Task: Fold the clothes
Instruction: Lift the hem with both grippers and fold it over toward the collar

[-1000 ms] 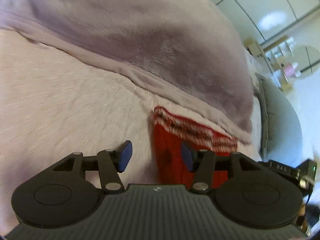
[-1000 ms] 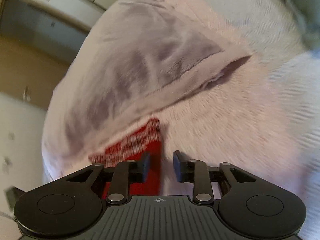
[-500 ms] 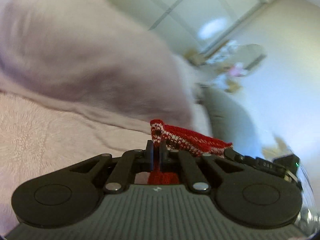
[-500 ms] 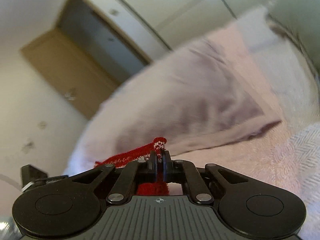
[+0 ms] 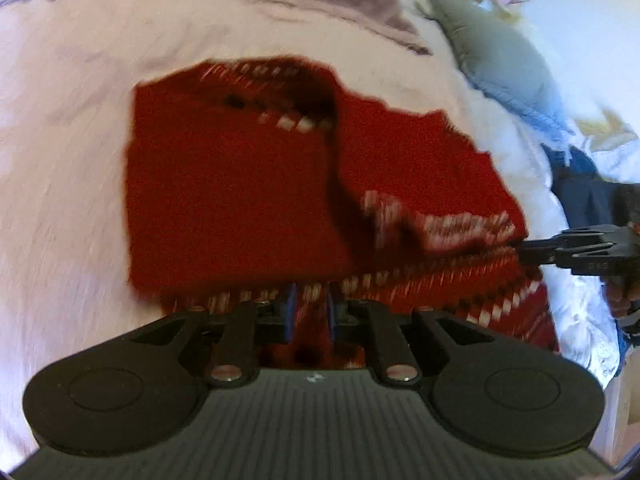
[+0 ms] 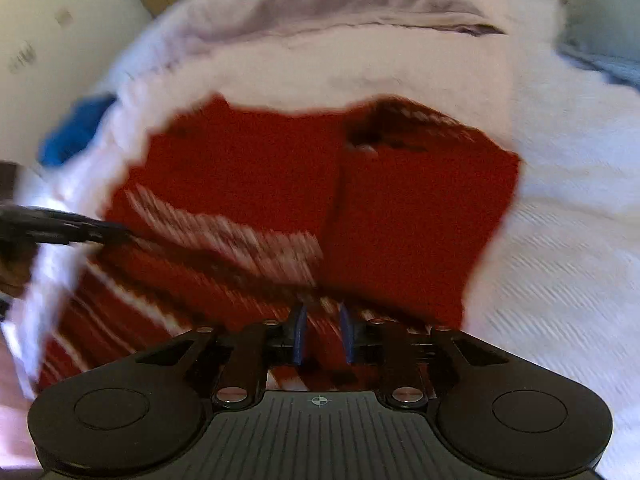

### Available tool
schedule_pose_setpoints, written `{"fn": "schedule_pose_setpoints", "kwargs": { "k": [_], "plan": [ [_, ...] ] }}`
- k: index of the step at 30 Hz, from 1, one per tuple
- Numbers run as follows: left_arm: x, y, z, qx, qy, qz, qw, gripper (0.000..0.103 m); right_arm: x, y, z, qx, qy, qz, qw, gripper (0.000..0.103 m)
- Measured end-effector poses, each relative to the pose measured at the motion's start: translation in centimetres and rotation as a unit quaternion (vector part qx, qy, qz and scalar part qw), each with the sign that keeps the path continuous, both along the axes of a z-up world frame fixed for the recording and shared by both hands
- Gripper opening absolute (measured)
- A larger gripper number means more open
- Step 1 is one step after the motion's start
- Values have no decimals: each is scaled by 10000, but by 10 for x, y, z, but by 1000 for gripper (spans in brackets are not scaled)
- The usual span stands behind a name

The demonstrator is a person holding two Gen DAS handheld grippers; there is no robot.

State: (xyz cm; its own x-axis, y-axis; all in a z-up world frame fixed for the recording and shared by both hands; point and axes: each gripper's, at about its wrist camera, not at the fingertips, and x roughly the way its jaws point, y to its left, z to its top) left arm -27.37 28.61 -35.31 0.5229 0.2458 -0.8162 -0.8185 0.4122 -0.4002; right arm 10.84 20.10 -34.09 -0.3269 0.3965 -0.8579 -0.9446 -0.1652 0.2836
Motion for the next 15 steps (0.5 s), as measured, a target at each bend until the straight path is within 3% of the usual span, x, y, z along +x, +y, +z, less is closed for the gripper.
{"fn": "schedule_pose_setpoints", "kwargs": {
  "k": [2,4,7,10,15],
  "plan": [
    [3,-1,11,204,-98,168,9996,11,0,0,12,285,206,-232,9991,23],
    [20,4,26,707,-112,111,9974,11,-2,4,25,629,397,-472,9961,23],
    [49,17,41,1328,-197,-82,9909,14,-14,24,37,1173,255,-726,9901,23],
    [77,25,31,1656,-181,-431,9851,16,-35,40,29,1421,114,-792,9866,24],
    [81,7,-20,1460,325,-641,9867,16,-61,33,-25,1008,-298,-781,9914,23]
  ]
}}
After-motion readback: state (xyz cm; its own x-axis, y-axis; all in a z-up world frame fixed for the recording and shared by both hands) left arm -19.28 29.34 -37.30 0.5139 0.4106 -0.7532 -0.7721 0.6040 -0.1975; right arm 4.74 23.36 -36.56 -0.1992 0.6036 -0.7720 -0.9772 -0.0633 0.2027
